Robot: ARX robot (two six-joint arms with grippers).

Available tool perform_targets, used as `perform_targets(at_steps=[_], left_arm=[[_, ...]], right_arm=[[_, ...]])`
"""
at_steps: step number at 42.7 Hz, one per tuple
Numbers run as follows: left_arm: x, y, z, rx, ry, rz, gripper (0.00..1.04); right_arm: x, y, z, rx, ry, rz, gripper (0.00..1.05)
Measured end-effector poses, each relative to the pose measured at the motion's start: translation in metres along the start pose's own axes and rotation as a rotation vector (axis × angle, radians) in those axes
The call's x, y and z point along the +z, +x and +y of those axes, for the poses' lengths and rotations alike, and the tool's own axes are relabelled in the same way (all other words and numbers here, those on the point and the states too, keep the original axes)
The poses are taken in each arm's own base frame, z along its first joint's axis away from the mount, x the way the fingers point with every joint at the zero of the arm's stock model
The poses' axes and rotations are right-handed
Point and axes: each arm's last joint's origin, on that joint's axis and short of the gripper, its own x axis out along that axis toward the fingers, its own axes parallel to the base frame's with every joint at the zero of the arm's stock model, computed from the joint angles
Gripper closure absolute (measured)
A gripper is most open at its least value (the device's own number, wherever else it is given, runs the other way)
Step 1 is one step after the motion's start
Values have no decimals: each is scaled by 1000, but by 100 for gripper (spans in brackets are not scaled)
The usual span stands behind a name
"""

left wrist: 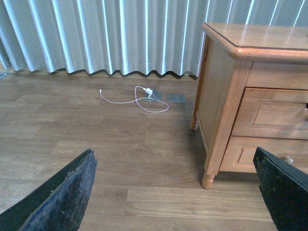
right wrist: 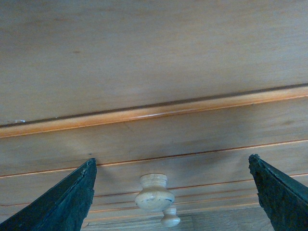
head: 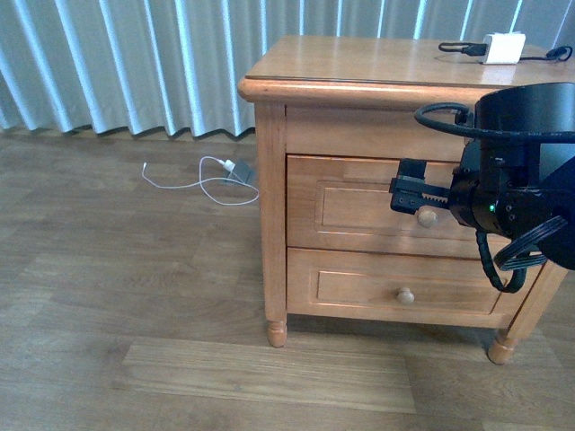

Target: Place pink marker in drawer with both arms

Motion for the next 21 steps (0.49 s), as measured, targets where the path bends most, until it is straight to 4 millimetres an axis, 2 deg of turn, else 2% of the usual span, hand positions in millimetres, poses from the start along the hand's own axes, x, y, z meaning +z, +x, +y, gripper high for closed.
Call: perform_targets(at_steps=[7,11,17,21], left_arm=[[0,0,0,0,0,0,6],[0,0,0,0,0,0,6],[0,0,0,0,0,0,6],[0,0,0,0,0,0,6]], right_arm=[[-1,-7,-5,-5,0,3,9],[5,-23,-10,20,5,1,9],[19,-60,-17,67,6,4,9],[20,-86,-21,115,3,33,9]])
